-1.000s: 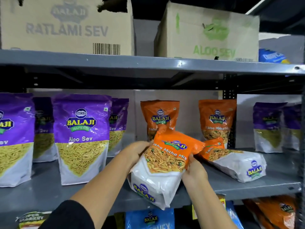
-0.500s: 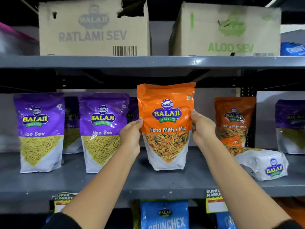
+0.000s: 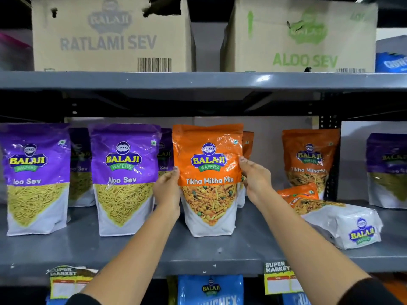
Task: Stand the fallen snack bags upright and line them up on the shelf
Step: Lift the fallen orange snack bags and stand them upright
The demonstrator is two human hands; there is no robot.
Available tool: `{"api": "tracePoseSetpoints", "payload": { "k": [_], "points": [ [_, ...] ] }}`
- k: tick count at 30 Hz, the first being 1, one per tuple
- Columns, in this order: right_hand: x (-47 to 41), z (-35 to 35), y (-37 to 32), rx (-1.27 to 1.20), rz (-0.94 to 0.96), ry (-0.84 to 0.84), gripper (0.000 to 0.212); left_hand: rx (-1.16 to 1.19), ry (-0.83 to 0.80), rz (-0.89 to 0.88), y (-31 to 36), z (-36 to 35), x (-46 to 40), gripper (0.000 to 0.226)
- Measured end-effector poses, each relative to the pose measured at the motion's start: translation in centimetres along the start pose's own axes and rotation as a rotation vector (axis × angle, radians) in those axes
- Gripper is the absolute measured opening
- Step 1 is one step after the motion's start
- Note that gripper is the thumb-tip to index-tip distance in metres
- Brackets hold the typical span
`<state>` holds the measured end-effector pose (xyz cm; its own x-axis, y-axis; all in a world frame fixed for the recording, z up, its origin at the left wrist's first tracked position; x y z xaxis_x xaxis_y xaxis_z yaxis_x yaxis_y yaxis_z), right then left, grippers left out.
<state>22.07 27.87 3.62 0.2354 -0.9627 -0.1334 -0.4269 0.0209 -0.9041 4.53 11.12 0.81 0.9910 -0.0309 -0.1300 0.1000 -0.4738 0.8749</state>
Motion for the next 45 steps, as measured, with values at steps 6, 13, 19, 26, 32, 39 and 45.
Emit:
{"api": "tracePoseSetpoints", "payload": {
  "k": [6,13,19,26,32,39,45],
  "points": [
    [-1.9,4.1,-3.8,0.420,0.229,-0.046,0.024,0.023,0.302,-0.571,3.1,0.4,4.6,0.035],
    [-10.2,20.9,-4.3,1.452,0.206,0.142,0.105,-0.044,-0.332,-0.617,-0.9,-8.0,16.1,0.020],
    [-5.1,22.8,-5.0,1.456,0.318,0.289,0.104,-0.166,-0.396,0.385,-11.3,-14.5,18.0,0.043],
    [-0.9,23.8,-5.2,1.082,0.633,0.450,0.094,-0.079,-0.524,0.487,-9.2,-20.0,20.0,0.041],
    [-2.5,24.7,-3.9,0.598,0.190,-0.091,0.121,0.003,-0.418,0.232,-1.7,-21.7,17.3,0.012],
    [-4.7,22.9,-0.7,0.602,0.159,-0.311,0.097,-0.019,-0.469,0.023,2.9,-21.1,17.0,0.020],
    [-6.5,23.1,-1.8,0.580,0.123,-0.376,0.082,-0.036,-0.432,-0.037,2.8,-21.4,15.7,0.020]
  ]
}}
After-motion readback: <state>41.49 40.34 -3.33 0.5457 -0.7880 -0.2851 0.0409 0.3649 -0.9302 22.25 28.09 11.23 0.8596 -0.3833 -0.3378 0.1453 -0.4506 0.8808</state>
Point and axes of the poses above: each hand's wrist, its own x-axis away from the middle knuckle, its own z-axis out of the back of the hand, y = z × x, the point moved 6 cm from there along -x, towards the middle knuckle, and after that the axes turned 15 degrees about y, right-handed, at the moved point
